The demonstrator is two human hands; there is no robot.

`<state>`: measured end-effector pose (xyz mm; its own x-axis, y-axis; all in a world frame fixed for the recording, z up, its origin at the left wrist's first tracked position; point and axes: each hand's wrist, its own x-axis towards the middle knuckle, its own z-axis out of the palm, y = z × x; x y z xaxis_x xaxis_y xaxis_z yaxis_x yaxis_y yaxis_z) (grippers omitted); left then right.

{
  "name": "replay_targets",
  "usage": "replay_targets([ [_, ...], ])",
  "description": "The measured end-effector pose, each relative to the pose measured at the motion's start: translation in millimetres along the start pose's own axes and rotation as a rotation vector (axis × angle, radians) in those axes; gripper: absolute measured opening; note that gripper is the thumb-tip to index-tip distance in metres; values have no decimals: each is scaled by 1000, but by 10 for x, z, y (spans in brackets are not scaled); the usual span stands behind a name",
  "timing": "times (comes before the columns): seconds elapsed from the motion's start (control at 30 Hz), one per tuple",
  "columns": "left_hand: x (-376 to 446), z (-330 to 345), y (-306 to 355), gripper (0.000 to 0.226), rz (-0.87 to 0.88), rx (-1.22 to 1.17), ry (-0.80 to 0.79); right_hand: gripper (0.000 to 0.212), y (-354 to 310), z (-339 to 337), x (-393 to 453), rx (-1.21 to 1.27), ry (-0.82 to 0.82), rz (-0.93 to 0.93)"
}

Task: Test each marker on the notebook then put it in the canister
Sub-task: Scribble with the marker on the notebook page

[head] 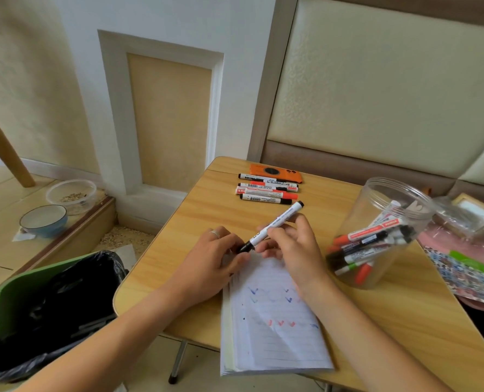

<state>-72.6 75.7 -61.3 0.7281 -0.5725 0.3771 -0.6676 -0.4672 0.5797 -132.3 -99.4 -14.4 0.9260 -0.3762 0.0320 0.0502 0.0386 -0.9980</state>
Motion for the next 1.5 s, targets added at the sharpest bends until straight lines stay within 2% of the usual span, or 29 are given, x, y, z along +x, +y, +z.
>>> replay_targets([
  [0.07, 1, 5, 6, 13, -13, -12, 37, 30, 46, 14, 8, -45, 58, 2],
  [0.17, -1, -2, 28, 12, -46, -63, 73, 52, 83, 9, 15, -264, 244, -66],
  [0.23, -10, -5, 39, 13, -38, -52, 73, 59, 107, -31, 11, -505, 331, -278],
  [0.33, -26, -7, 43, 15, -8, -43, 85, 34, 158, -74, 9, -1028, 247, -722],
  [0.43, -26, -3, 31, 20, 45, -30, 112, 20, 174, -33, -12, -1260, 42, -865],
  [0.5, -24, -7, 29, 26, 87, -9, 112, 21, 196, 0, -26, -1253, -121, -885],
  [0.57, -22, -19, 34, 32, 123, -8, 108, 20, 219, 14, -32, -1241, -203, -885],
  [0.67, 1, -36, 19, 38, 100, -89, 98, 25, 215, 7, -39, -1273, -168, -850],
  [0.83, 22, 22, -57, 41, 82, -102, 117, 40, 286, 37, -48, -1303, -237, -673],
  [1.33, 7, -45, -86, 39, 107, -130, 143, 36, 284, 72, -78, -1273, -227, -729],
  [1.5, 18, -147, -42, 28, 15, -131, 103, 44, 279, 87, -109, -1249, -160, -674],
])
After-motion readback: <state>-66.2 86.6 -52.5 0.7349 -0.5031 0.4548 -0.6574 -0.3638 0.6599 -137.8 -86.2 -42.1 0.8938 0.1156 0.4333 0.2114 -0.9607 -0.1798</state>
